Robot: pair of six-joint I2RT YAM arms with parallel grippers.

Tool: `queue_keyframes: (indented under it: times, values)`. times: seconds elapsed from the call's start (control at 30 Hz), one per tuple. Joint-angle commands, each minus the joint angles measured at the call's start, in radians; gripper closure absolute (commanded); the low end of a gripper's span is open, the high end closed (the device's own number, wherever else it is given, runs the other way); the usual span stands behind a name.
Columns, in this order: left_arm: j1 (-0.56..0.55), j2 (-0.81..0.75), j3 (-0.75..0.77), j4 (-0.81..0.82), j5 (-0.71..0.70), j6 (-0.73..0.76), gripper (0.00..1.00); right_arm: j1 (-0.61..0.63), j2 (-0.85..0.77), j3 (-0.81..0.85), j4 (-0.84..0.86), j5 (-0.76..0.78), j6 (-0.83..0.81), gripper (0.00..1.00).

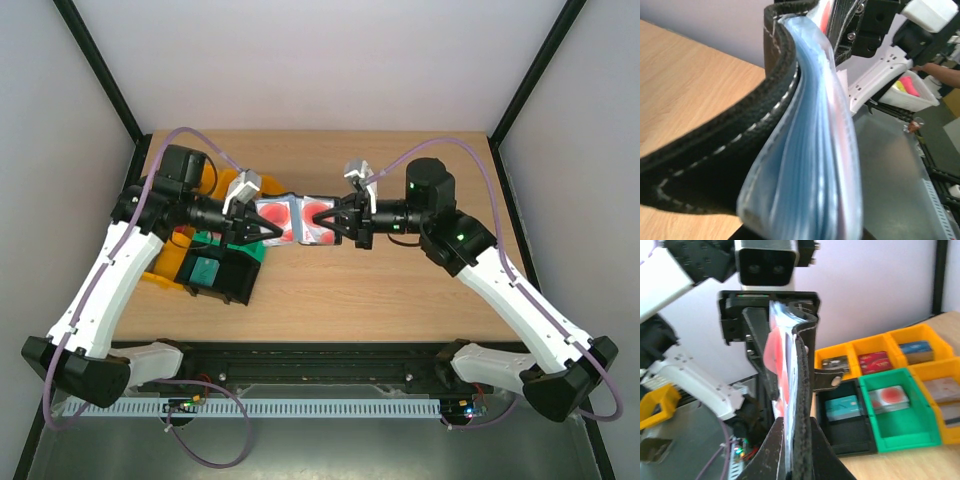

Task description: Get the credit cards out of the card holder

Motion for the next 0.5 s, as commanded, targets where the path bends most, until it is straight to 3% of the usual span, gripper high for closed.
queue_keyframes:
  times: [0.0,0.03,0.13,0.17,0.3,0.47]
  values:
    - [-0.002,-0.023,0.000,0.075,-0.095,-0.108,0.98,-0.003,-0.029,-0.026,0.023,0.334,0.034,0.98]
    - [-0.001,-0.027,-0.012,0.102,-0.129,-0.140,0.98,-0.003,-0.029,-0.037,0.026,0.390,0.049,0.95]
    - [-0.002,-0.032,-0.069,0.190,-0.266,-0.261,0.98,-0.003,-0.030,-0.063,0.031,0.553,0.102,0.56]
    - [-0.002,-0.031,-0.086,0.214,-0.323,-0.290,0.98,-0.003,-0.028,-0.067,0.026,0.615,0.116,0.53]
    - [-0.002,-0.022,-0.126,0.269,-0.517,-0.340,0.98,-0.003,-0.013,-0.043,-0.013,0.747,0.151,0.55]
    - [-0.002,-0.015,-0.142,0.289,-0.527,-0.356,0.98,0.062,0.036,-0.035,0.021,0.475,0.146,0.73]
